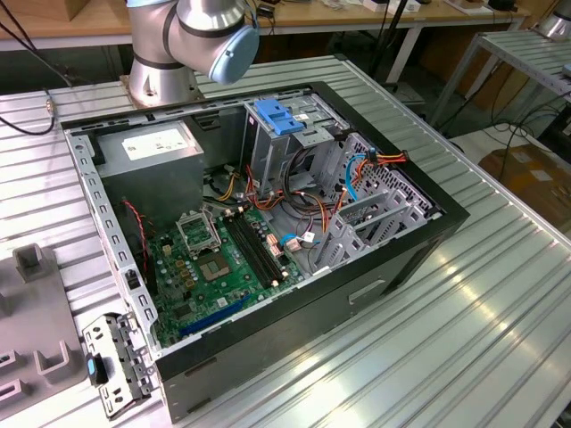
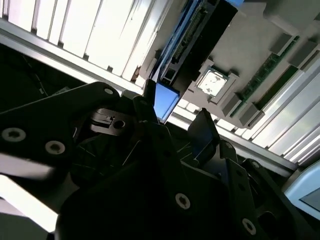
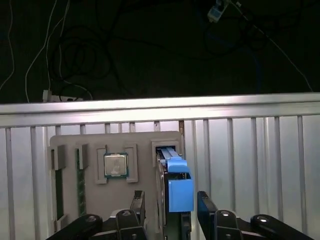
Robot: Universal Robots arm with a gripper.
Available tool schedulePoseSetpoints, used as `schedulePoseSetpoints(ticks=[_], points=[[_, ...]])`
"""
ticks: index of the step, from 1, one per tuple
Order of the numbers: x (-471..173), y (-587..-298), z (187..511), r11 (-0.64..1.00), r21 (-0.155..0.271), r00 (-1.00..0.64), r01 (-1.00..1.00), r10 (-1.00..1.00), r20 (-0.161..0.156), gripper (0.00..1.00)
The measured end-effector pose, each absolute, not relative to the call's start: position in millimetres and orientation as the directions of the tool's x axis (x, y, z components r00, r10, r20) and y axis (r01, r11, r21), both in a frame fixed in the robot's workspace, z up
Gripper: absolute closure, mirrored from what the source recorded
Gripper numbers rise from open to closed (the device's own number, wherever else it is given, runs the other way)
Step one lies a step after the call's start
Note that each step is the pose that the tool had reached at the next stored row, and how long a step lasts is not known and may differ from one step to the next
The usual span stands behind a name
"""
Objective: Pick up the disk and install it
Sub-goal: 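Pick up the disk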
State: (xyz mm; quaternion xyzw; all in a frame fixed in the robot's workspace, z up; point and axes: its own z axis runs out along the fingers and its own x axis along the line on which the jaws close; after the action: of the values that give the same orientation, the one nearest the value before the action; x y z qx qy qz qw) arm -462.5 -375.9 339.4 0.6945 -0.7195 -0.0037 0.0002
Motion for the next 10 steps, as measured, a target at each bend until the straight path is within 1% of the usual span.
schedulePoseSetpoints(ticks=[6, 10], points=[[-468.8, -375.4, 327.8, 0.011, 0.004, -0.011, -1.0, -1.0, -0.005, 0.46], [-468.9, -372.8, 319.9, -0.013, -0.004, 0.013, -1.0, -1.0, -0.004, 0.46]])
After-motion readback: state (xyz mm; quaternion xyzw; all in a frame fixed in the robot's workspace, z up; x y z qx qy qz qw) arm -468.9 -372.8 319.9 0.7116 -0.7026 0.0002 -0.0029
